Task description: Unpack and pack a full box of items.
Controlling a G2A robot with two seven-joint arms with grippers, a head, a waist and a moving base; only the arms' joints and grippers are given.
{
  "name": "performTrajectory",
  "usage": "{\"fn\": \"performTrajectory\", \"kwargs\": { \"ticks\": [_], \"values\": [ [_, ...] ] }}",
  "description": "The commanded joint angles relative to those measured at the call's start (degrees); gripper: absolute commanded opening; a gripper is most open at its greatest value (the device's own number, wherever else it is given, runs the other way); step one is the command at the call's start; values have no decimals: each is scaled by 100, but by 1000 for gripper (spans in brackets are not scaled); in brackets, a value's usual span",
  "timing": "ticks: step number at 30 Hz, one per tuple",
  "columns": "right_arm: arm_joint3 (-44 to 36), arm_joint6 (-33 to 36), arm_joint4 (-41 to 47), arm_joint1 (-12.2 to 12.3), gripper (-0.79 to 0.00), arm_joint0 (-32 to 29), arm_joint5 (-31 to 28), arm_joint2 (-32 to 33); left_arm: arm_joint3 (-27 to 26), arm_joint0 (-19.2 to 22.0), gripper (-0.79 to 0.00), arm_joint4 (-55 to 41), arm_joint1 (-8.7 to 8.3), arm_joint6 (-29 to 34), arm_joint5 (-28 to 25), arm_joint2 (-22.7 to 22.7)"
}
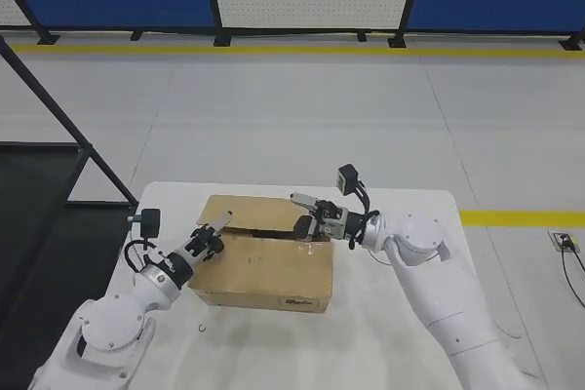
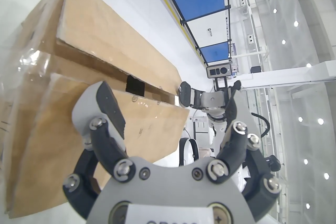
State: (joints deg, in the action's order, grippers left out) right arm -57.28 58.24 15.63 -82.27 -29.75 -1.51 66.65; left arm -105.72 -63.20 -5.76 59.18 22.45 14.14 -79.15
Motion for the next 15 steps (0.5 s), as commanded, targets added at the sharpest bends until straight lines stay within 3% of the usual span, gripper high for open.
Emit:
{"fn": "performTrajectory", "kwargs": {
  "ticks": [1, 6, 12, 15],
  "values": [
    [17, 17, -13, 7, 0, -38, -15, -25, -43, -11, 0, -82, 11, -92, -66, -62],
    [92, -47, 35, 9, 0, -108, -112, -66, -237, -307, 0, -590, 11, -375, -275, -615],
    [222, -108, 154, -6, 0, -143, -619, -116, -186, -1078, 0, -1013, -25, -652, -553, -1732],
    [242, -108, 170, -6, 0, -150, -853, -127, -9, -1445, 0, -1010, -38, -583, -700, -2061]
  ]
}}
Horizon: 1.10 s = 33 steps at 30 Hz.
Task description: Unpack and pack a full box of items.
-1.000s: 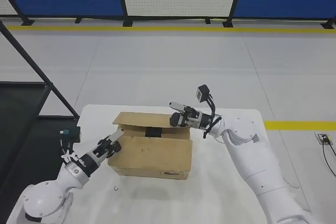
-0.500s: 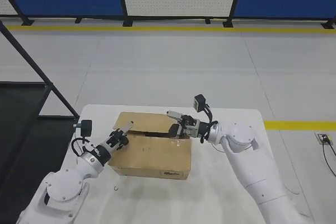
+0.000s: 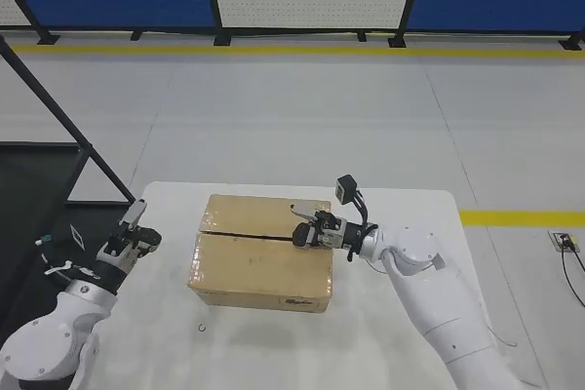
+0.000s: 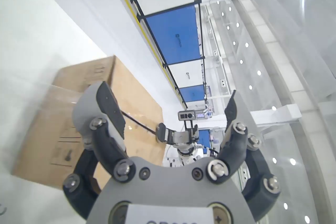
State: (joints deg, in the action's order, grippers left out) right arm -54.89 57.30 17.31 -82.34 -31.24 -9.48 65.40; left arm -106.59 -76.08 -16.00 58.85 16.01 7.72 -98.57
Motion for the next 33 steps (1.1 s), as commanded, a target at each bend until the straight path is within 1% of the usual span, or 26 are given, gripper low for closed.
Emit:
{"fn": "performTrajectory", "kwargs": {
  "ticks": [1, 3, 11, 14, 16, 19, 20, 22, 25, 28, 33],
  "values": [
    [4, -13, 2, 0, 0, -1, -56, -2, 124, -232, 0, 26, -10, 131, -90, -169],
    [4, -13, 2, 0, 0, -1, -56, -2, 246, -475, 0, 161, -36, 463, -105, -325],
    [4, -13, 2, 0, 0, -1, -56, -2, 246, -475, 0, 161, -36, 463, -105, -325],
    [-128, -43, -6, 3, 0, -125, -55, -38, 243, -479, 0, 167, -35, 463, -124, -317],
    [-211, -126, -59, 8, 0, -169, 0, -61, 380, -470, 0, 201, -28, 507, -69, -210],
    [-295, -149, -102, 20, 0, -216, 72, -80, 715, -267, 0, 218, -9, 488, 80, 12],
    [-328, -142, -116, 29, 0, -243, 79, -77, 908, -157, 0, 193, -1, 529, 124, 113],
    [-378, -133, -130, 43, 0, -284, 85, -67, 1187, 12, 0, 170, 15, 531, 138, 258],
    [-464, -133, -183, 63, 0, -348, 88, -67, 1567, 266, 0, 45, 36, 713, 113, 437],
    [-548, -137, -220, 79, 0, -396, 82, -68, 1798, 441, 0, 90, 52, 760, -16, 583],
    [-735, -103, -312, 110, 0, -493, 45, -88, 2184, 780, 0, -331, 111, 826, 28, 785]
  ]
}}
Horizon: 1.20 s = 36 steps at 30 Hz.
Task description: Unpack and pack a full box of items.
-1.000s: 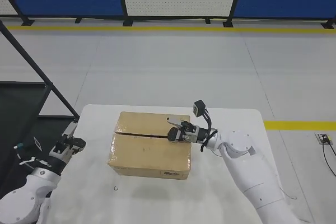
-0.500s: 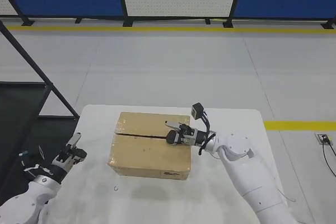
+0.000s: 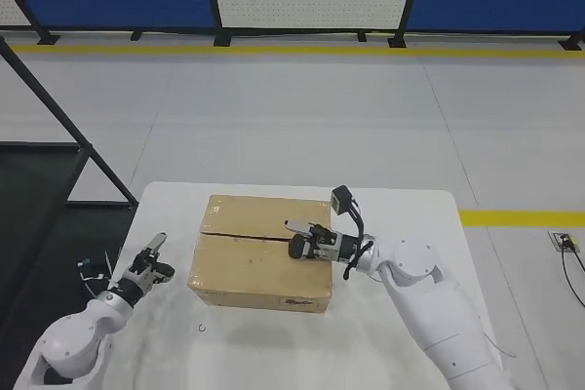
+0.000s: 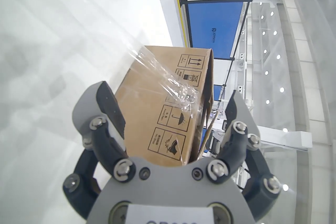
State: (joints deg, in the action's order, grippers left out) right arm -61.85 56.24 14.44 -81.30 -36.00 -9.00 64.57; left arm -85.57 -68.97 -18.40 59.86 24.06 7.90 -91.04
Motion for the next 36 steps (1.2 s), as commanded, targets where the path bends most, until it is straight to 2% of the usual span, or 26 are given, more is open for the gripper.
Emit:
{"fn": "performTrajectory", "kwargs": {
  "ticks": [1, 14, 20, 23, 27, 31, 36],
  "values": [
    [-63, -5, -40, 10, 0, -30, -2, -7, 124, 103, 0, -108, 15, 17, 15, 52],
    [-361, 21, 52, 64, 0, -176, -52, 10, 718, 711, 0, -325, 142, -200, 64, 543],
    [-586, 10, 436, 108, 0, -319, -403, 241, 684, 656, 0, -338, 153, -233, 6, 519],
    [-552, -382, 412, 116, 0, -314, -417, 326, 647, 612, 0, -323, 154, -256, 1, 491],
    [-312, -701, 358, 88, 0, -174, -223, 241, 619, 585, 0, -311, 157, -302, -3, 458],
    [39, -467, 388, 62, 0, 62, 184, 78, 604, 567, 0, -285, 166, -391, -20, 444],
    [265, -334, 439, 39, 0, 194, 245, -29, 625, 600, 0, -226, 180, -455, 24, 481]
  ]
}}
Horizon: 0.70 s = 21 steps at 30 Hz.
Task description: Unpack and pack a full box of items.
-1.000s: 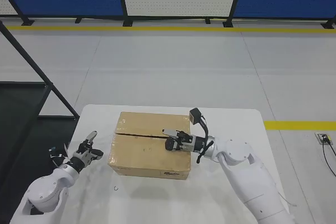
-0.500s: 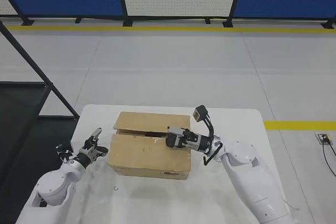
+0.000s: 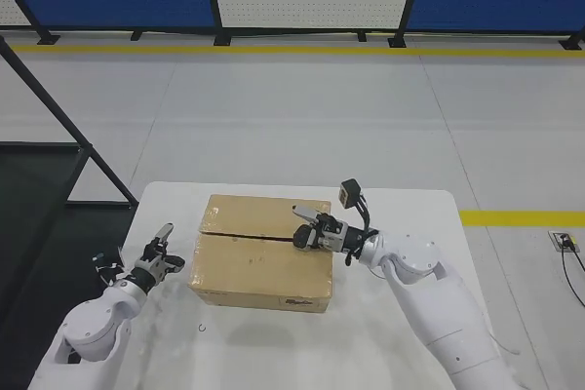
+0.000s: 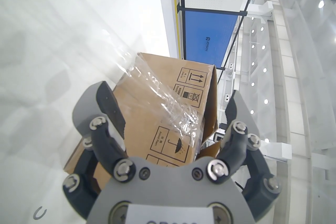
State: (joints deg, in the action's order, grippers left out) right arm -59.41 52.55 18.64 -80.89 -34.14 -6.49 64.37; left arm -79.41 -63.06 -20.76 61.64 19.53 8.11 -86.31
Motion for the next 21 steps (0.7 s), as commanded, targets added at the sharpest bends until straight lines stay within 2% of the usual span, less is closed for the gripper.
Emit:
{"fn": "performTrajectory", "kwargs": {
  "ticks": [1, 13, 21],
  "values": [
    [52, 68, 17, 0, 0, 27, 9, -16, 21, 19, 0, 20, 6, -10, 9, 18],
    [147, 78, -52, 4, 0, 80, -25, -95, 315, 281, 0, -61, 69, 58, 126, 209],
    [86, 64, -63, 17, 0, 51, -62, -104, 601, 512, 0, -547, 163, -188, 111, 295]
  ]
}}
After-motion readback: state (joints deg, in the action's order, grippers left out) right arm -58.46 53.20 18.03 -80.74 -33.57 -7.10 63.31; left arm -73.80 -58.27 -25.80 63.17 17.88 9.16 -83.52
